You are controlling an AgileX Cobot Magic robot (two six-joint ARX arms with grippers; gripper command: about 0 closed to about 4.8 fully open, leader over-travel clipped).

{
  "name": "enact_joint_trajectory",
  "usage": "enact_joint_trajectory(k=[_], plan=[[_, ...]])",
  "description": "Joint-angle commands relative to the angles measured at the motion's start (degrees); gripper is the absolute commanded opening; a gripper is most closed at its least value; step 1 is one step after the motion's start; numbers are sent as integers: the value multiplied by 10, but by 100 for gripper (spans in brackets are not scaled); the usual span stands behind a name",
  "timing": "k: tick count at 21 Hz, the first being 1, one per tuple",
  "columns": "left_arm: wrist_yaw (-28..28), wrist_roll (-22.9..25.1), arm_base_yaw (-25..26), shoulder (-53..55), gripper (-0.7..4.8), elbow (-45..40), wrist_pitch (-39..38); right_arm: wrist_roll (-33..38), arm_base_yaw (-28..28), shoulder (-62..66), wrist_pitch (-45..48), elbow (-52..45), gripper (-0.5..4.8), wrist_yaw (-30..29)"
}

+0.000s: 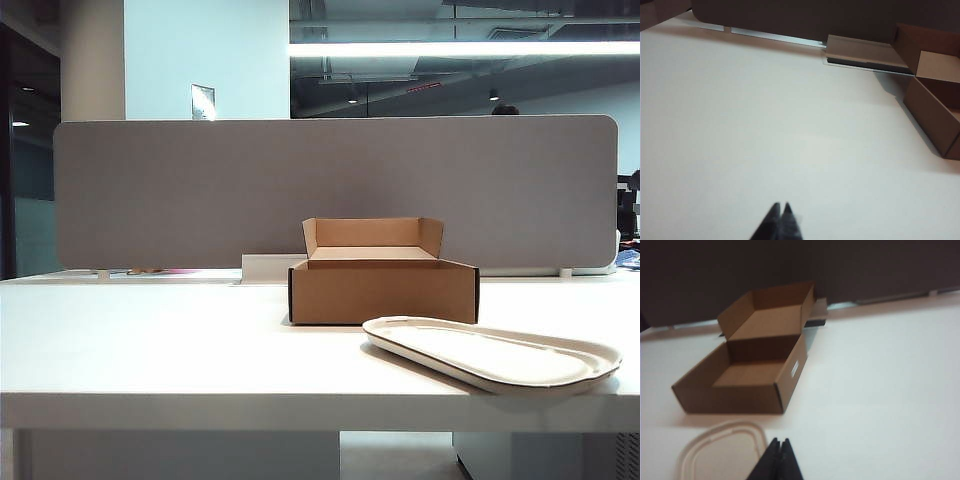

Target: Pick up the lid and place it into the paper box.

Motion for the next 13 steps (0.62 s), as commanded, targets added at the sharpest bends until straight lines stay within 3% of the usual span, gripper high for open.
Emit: enact_joint_trajectory(k=[1,13], plan=[[30,0,-1,0,-6,2,3,2,0,21,-22,40,-9,18],[158,0,-1,0,-6,2,2,-1,0,294,-51,219,-8,15]])
